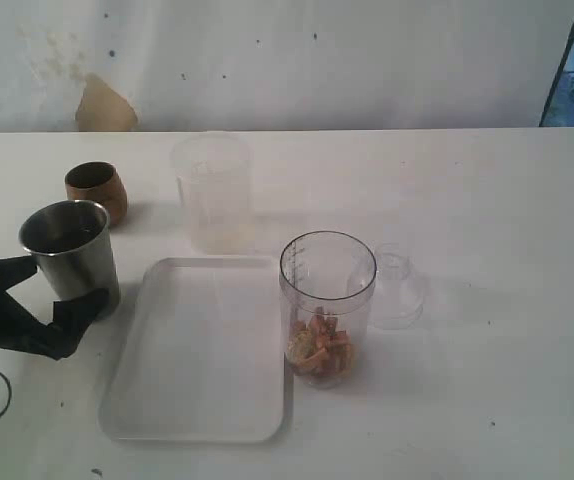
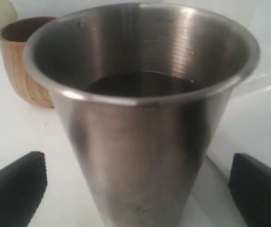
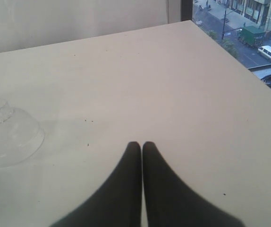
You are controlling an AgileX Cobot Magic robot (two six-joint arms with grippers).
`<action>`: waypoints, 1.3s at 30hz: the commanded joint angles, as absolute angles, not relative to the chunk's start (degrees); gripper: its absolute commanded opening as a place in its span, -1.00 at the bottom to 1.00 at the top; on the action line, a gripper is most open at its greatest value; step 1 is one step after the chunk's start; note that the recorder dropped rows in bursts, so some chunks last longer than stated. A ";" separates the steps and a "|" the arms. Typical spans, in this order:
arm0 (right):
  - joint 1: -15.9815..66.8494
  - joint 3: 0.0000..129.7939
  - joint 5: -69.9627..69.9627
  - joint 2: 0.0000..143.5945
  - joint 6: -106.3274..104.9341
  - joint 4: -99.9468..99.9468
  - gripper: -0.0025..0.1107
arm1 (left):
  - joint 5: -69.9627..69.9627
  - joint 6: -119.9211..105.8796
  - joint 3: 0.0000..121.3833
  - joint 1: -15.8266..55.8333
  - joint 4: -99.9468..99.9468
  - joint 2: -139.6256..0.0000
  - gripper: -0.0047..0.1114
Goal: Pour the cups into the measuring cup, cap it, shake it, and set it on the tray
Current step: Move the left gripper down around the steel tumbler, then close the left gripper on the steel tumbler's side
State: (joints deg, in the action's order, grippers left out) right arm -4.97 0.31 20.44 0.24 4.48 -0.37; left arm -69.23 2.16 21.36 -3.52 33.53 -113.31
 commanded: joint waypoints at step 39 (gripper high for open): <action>-5.07 0.00 20.06 0.00 4.75 -0.40 -0.96 | -69.96 9.04 32.08 -3.29 42.15 -119.41 0.89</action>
